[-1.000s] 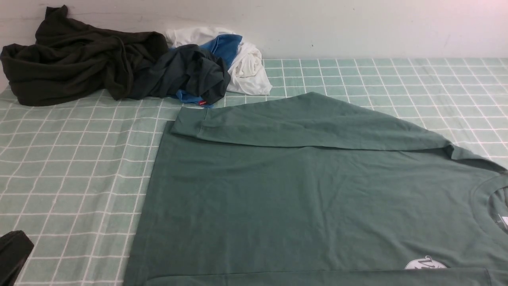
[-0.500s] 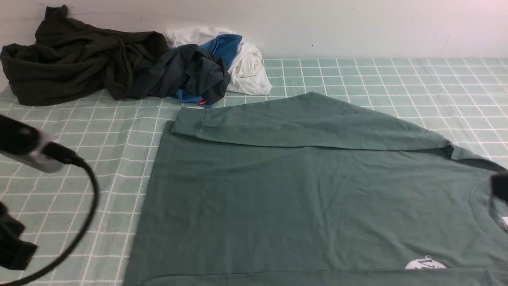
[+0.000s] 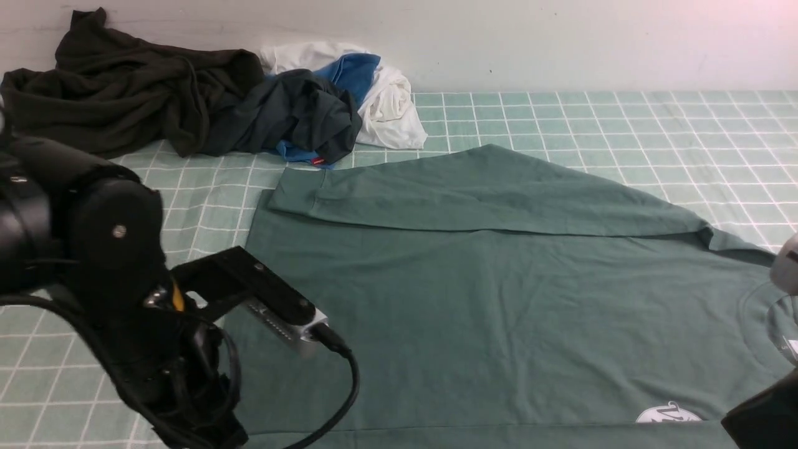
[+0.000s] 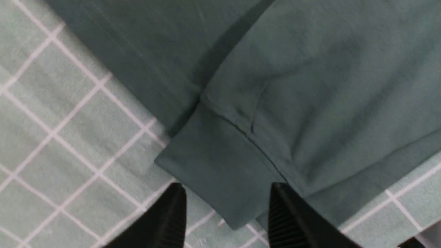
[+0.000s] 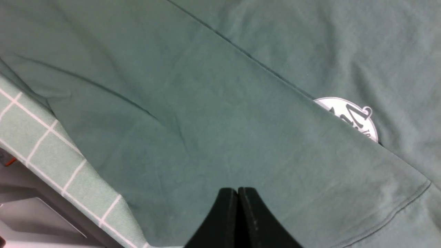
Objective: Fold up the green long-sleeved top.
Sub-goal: Use the left arm to clamp the cuff closest to it, then use the left arm to drag and place the cuff at the centered position on the left edge of the fabric, then use the left arm to clamp the cuff farthest from it, then use the left arm to drag and drop the cuff onto the cuff closest to the left arm, then use both arms simultaneously to clamp the lower edge of the clothing fabric
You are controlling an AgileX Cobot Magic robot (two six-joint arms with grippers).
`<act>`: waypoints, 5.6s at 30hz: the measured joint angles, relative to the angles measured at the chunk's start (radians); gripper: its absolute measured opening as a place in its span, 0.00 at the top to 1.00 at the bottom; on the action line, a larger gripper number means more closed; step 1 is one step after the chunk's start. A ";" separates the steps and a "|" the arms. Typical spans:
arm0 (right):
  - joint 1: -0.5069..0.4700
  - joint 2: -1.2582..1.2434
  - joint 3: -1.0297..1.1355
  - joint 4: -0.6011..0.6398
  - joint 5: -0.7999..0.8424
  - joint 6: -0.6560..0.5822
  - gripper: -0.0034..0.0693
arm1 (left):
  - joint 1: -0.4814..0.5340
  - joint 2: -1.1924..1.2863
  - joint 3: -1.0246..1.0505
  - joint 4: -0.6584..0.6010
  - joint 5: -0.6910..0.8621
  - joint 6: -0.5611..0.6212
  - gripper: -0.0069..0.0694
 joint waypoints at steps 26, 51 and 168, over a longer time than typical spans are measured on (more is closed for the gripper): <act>0.000 0.000 0.000 -0.005 -0.030 0.000 0.97 | -0.003 0.246 -0.093 -0.023 -0.063 0.067 0.88; 0.000 0.000 0.000 -0.242 -0.078 0.192 0.97 | 0.054 0.610 -0.805 0.149 0.088 0.059 0.78; 0.219 -0.118 0.001 -0.254 -0.074 0.193 0.97 | -0.321 -0.027 0.436 -0.037 -0.292 0.240 0.39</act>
